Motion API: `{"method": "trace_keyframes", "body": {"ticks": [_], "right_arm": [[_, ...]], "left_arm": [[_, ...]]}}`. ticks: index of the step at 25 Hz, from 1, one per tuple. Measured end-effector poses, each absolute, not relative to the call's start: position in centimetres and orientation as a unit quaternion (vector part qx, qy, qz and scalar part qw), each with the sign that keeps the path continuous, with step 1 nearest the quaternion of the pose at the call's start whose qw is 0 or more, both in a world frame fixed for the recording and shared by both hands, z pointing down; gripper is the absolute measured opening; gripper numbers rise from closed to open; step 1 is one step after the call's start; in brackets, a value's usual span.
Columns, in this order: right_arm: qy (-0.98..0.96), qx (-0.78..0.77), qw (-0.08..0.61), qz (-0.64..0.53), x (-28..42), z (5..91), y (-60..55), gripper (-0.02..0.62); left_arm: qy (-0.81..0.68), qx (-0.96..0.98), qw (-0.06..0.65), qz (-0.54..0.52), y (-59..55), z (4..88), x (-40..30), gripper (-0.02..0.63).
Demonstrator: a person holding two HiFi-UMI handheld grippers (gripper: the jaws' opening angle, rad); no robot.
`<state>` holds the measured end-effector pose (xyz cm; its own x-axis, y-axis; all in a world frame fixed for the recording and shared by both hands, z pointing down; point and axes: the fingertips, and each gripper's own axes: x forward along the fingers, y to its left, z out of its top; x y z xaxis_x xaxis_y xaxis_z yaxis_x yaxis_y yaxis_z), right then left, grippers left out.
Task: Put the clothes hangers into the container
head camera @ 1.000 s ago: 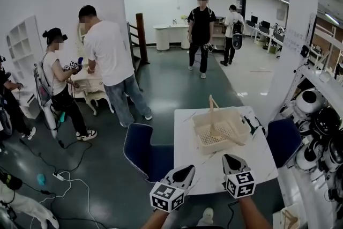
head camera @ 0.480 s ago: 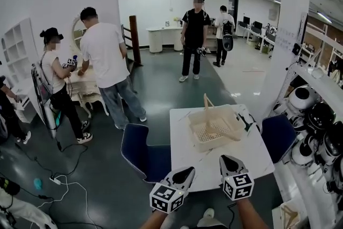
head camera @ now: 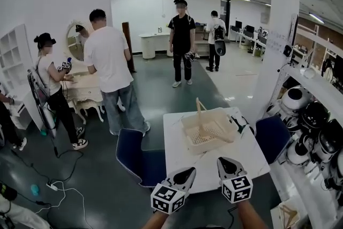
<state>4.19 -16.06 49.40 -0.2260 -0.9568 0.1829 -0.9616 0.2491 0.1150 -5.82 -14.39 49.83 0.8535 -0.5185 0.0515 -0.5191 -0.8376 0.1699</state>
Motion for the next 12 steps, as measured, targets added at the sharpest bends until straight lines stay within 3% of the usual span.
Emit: {"method": "trace_keyframes", "body": {"ticks": [12], "right_arm": [[-0.797,0.596,0.093,0.014,5.7,48.6,-15.0,0.020]], "left_arm": [[-0.267,0.959,0.091,-0.006,-13.0,48.4,-2.8,0.005]]}}
